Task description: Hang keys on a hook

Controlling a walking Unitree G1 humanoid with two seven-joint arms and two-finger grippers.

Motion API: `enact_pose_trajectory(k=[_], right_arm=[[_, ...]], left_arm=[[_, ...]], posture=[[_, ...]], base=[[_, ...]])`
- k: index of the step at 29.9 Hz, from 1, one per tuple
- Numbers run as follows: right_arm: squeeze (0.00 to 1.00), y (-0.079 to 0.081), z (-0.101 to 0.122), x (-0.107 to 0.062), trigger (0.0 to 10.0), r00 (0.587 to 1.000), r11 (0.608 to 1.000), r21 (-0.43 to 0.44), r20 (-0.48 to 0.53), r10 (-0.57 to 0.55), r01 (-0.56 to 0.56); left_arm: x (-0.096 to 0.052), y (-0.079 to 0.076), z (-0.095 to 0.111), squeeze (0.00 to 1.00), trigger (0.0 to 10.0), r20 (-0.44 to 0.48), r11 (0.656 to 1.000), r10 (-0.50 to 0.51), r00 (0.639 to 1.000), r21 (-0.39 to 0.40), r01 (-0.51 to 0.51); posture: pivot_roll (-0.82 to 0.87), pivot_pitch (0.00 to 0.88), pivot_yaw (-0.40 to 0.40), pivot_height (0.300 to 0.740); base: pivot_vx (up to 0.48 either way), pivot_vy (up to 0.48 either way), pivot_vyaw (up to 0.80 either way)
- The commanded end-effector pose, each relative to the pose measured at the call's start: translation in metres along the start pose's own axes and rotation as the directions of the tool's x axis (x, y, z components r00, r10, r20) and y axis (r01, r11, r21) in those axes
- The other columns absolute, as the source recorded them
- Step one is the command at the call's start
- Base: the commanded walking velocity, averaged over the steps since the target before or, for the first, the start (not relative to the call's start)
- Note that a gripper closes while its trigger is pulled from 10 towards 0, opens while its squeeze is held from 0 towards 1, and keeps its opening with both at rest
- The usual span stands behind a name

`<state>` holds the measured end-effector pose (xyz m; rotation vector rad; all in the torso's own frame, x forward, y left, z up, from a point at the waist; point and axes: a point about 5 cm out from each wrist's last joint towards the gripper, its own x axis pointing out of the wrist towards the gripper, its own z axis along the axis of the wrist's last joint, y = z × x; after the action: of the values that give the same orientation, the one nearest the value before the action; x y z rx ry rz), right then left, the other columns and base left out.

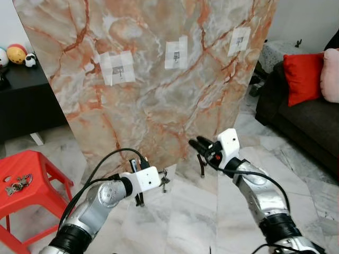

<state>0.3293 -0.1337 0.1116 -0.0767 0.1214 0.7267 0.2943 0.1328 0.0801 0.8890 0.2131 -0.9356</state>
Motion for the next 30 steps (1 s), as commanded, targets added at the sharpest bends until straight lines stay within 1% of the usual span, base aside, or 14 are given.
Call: enact_pose_trajectory(k=[1, 2, 4, 5, 6, 8, 10, 12, 15, 18, 19, 21, 26, 30], right_arm=[[0.0, 0.002, 0.0, -0.004, 10.0, 0.994, 0.998, -0.021, -0.094, 0.052, -0.054], [0.0, 0.002, 0.0, -0.004, 10.0, 0.994, 0.998, -0.021, -0.094, 0.052, -0.054], [0.0, 0.004, -0.001, -0.005, 10.0, 0.985, 0.995, -0.046, -0.156, 0.079, -0.088], [0.0, 0.004, -0.001, -0.005, 10.0, 0.985, 0.995, -0.046, -0.156, 0.079, -0.088], [0.0, 0.006, 0.003, -0.004, 10.0, 0.983, 0.995, -0.041, -0.16, 0.087, -0.095], [0.0, 0.007, 0.004, -0.003, 10.0, 0.982, 0.994, -0.035, -0.164, 0.093, -0.1], [0.0, 0.015, 0.008, -0.002, 10.0, 0.975, 0.989, -0.018, -0.175, 0.139, -0.144], [0.0, 0.017, 0.006, -0.002, 10.0, 0.97, 0.986, -0.02, -0.187, 0.158, -0.164], [0.0, 0.018, 0.001, -0.004, 10.0, 0.961, 0.985, -0.015, -0.223, 0.164, -0.171], [0.0, 0.017, -0.008, -0.009, 10.0, 0.946, 0.985, 0.009, -0.275, 0.17, -0.175], [0.0, 0.015, -0.013, -0.011, 10.0, 0.937, 0.984, -0.011, -0.308, 0.164, -0.176], [0.0, 0.013, -0.015, -0.012, 10.0, 0.928, 0.986, -0.034, -0.343, 0.142, -0.163], [0.0, 0.011, -0.017, -0.011, 10.0, 0.92, 0.988, -0.034, -0.37, 0.13, -0.153], [0.0, 0.013, -0.018, -0.006, 10.0, 0.917, 0.987, -0.016, -0.374, 0.142, -0.159]], left_arm=[[-0.003, -0.002, 0.003, 0.0, 10.0, -0.01, 0.996, -0.085, 0.996, 0.024, 0.085], [-0.003, -0.002, 0.003, 0.0, 10.0, -0.01, 0.996, -0.085, 0.996, 0.024, 0.085], [-0.006, -0.004, 0.0, 0.0, 10.0, -0.051, 0.988, -0.144, 0.988, 0.05, 0.146], [-0.006, -0.004, 0.0, 0.0, 10.0, -0.051, 0.988, -0.144, 0.988, 0.05, 0.146], [-0.008, -0.004, 0.001, 0.0, 10.0, -0.063, 0.983, -0.171, 0.983, 0.055, 0.175], [-0.009, -0.003, 0.002, 0.0, 10.0, -0.064, 0.982, -0.176, 0.982, 0.055, 0.18], [-0.009, -0.003, 0.004, 0.0, 10.0, -0.064, 0.981, -0.186, 0.981, 0.049, 0.189], [-0.008, -0.002, 0.006, 0.0, 10.0, -0.064, 0.981, -0.187, 0.98, 0.04, 0.19], [-0.007, -0.001, 0.011, 0.0, 10.0, -0.049, 0.98, -0.195, 0.98, 0.037, 0.197], [-0.006, 0.001, 0.017, 0.0, 10.0, -0.035, 0.978, -0.203, 0.979, 0.049, 0.204], [-0.006, 0.002, 0.018, 0.0, 10.0, -0.034, 0.977, -0.206, 0.978, 0.049, 0.207], [-0.006, 0.003, 0.019, 0.0, 10.0, -0.034, 0.976, -0.209, 0.977, 0.048, 0.211], [-0.006, 0.004, 0.022, 0.0, 10.0, -0.028, 0.976, -0.214, 0.976, 0.043, 0.216], [-0.009, 0.003, 0.032, 0.0, 10.0, 0.024, 0.965, -0.263, 0.965, 0.026, 0.262]], posture=[[0.01, 0.0, -0.077, 0.74], [0.01, 0.0, -0.077, 0.74], [0.02, 0.0, -0.073, 0.74], [0.02, 0.0, -0.073, 0.74], [0.02, 0.0, -0.071, 0.74], [0.02, 0.0, -0.07, 0.74], [0.01, 0.0, -0.065, 0.74], [0.01, 0.0, -0.065, 0.74], [0.02, 0.007, -0.064, 0.74], [0.01, 0.011, -0.063, 0.74], [0.01, 0.014, -0.059, 0.74], [0.01, 0.019, -0.057, 0.74], [0.01, 0.027, -0.049, 0.74], [0.01, 0.031, -0.047, 0.74]], base=[[0.0, 0.0, 0.0], [0.0, 0.0, 0.0], [0.0, 0.0, 0.0], [0.0, 0.0, 0.0], [0.0, 0.0, 0.0], [0.0, 0.0, 0.0], [0.0, 0.0, 0.0], [0.0, 0.0, 0.0], [0.0, 0.0, 0.0], [0.0, 0.0, 0.0], [0.0, 0.0, 0.0], [0.0, 0.0, 0.0], [0.0, 0.0, 0.0], [0.0, 0.0, 0.0]])
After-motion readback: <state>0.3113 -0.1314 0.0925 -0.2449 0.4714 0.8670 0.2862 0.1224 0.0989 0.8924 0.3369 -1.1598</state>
